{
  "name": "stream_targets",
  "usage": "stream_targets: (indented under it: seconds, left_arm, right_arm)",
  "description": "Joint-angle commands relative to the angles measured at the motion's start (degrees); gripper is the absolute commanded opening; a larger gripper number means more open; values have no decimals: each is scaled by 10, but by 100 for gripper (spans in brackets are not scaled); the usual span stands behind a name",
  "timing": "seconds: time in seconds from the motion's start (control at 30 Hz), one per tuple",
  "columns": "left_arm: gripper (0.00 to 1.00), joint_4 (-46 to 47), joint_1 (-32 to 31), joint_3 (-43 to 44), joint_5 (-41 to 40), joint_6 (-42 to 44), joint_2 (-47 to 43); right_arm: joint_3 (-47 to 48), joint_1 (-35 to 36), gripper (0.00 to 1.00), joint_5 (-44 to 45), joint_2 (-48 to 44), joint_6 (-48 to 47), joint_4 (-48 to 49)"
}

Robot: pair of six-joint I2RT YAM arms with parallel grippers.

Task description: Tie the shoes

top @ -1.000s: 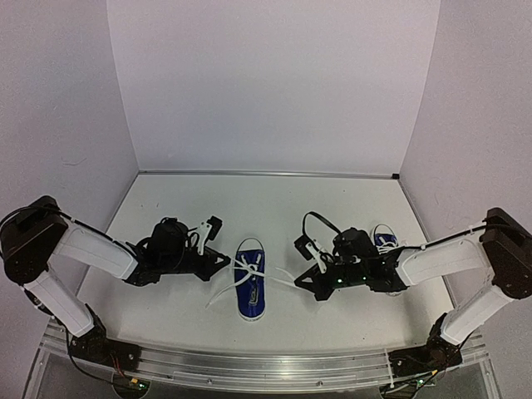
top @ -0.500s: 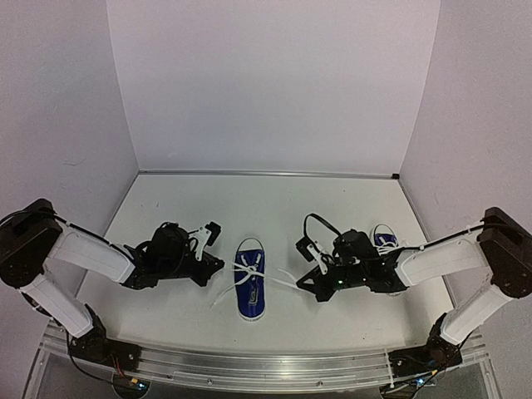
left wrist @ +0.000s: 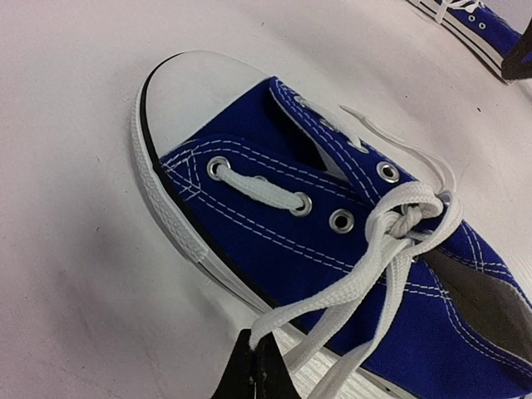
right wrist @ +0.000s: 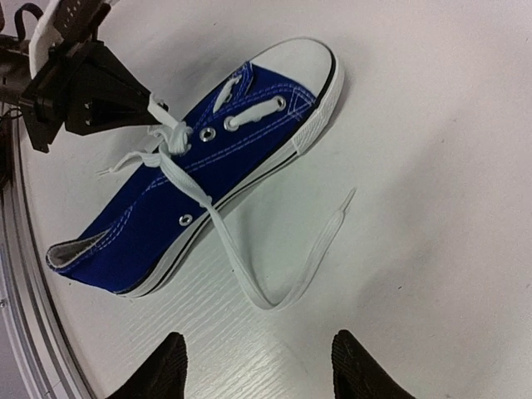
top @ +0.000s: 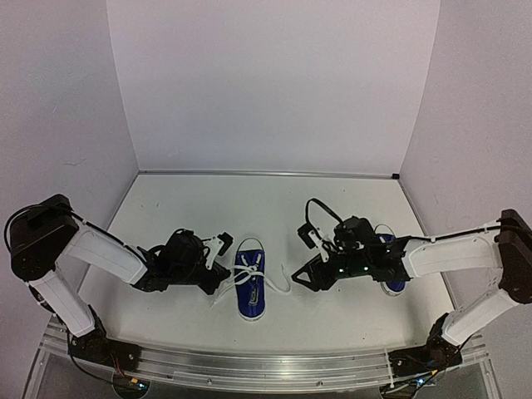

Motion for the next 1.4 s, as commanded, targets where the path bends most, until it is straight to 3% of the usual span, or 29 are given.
stream_targets:
  seconds: [0.0, 0.37, 0.7, 1.17, 1.37]
  left_arm:
    - [1, -11, 0, 18, -31, -5, -9]
    - [9, -27, 0, 20, -63, -18, -22]
    - [9, -29, 0, 20, -56, -15, -27]
    - [8, -24, 0, 26, -43, -12, -20]
    - [7, -23, 0, 26, -43, -12, -18]
  right_arm:
    - [64, -3, 59, 31, -20, 1, -38]
    - [332, 3, 42, -65, 180, -55, -221]
    - [496, 44, 32, -36, 296, -115, -358]
    - [590, 81, 22, 59, 374, -163, -437]
    - [595, 83, 9, 77, 378, -171, -447]
